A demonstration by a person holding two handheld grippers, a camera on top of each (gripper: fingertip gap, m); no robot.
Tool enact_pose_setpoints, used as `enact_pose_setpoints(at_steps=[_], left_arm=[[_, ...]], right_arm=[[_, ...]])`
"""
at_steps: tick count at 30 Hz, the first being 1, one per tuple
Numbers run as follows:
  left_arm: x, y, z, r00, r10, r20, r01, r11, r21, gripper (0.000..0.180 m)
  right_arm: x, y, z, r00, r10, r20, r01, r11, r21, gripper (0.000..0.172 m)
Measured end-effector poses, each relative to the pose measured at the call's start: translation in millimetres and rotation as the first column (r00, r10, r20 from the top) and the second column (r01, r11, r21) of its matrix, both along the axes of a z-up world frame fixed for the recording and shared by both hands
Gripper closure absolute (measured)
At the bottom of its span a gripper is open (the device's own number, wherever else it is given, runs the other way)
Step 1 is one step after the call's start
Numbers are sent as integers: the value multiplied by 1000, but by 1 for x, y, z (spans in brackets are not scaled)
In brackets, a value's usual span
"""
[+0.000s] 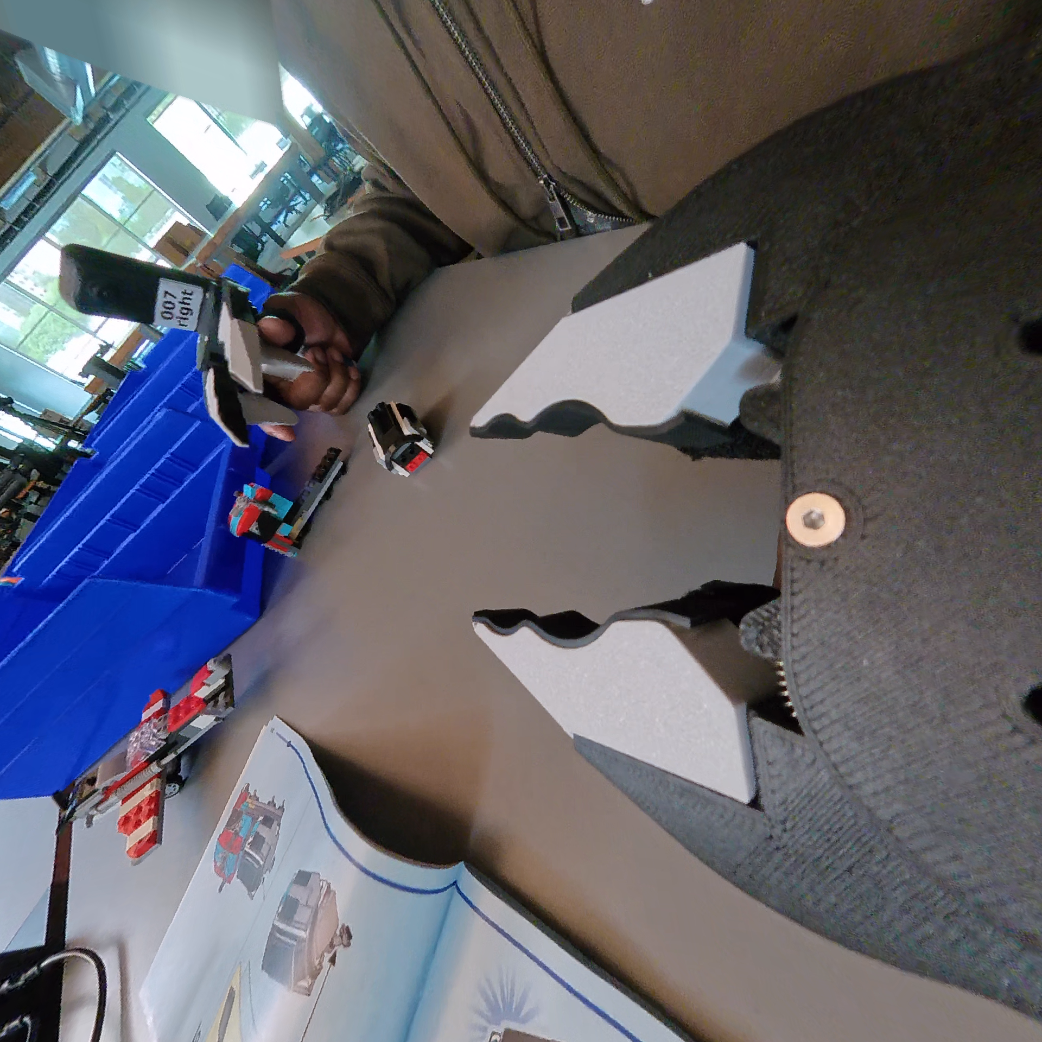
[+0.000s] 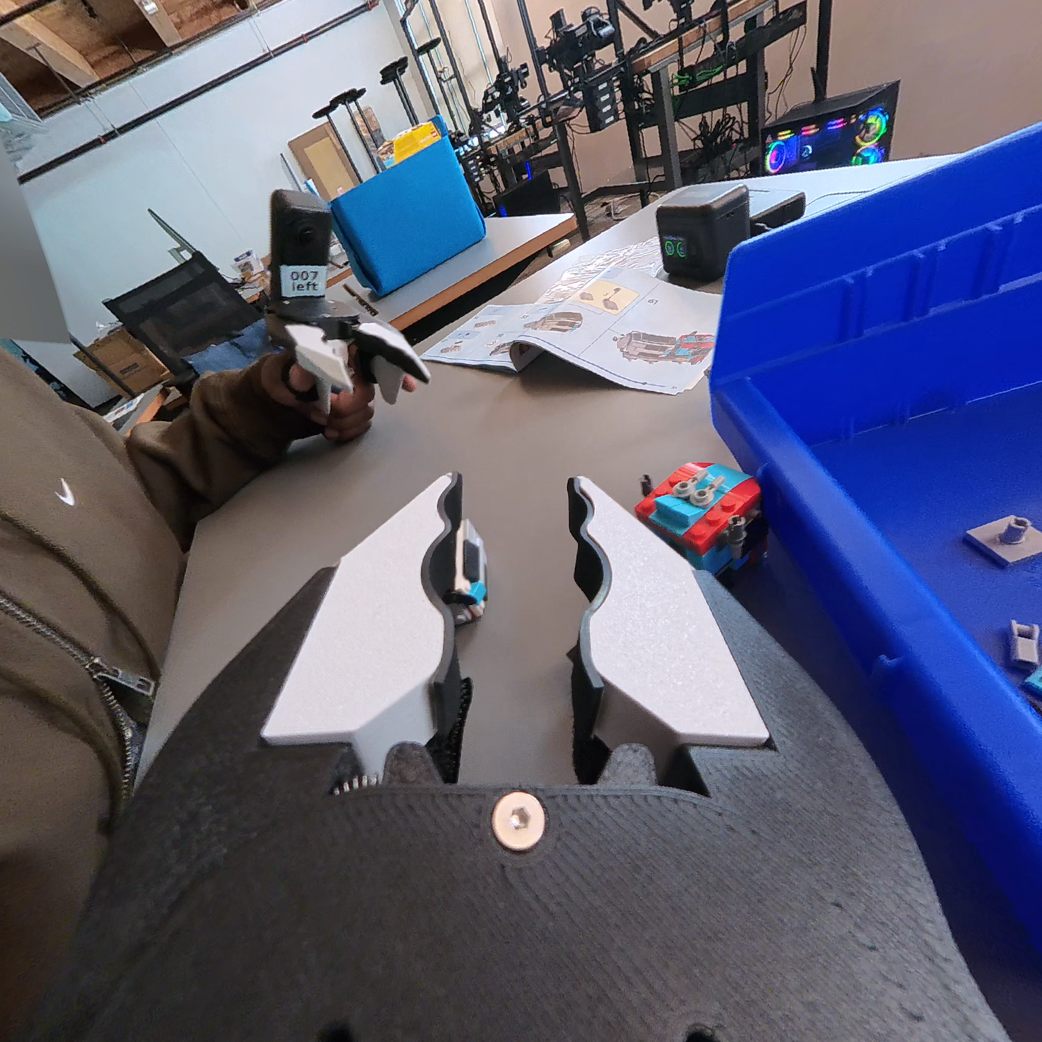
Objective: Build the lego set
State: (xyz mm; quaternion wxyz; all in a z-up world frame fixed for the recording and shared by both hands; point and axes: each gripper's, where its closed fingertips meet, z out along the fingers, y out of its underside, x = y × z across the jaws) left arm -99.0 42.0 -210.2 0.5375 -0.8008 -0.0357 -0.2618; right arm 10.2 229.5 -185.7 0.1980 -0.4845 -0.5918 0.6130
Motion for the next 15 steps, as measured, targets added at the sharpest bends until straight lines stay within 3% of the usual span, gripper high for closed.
enact_pose_setpoints(at_steps=[15], left_arm=[[-3,6,-9,998,32,-56,-35,998,-54,119]], right_arm=[[4,-3,-3,999,-34,13,33,999,38,133]])
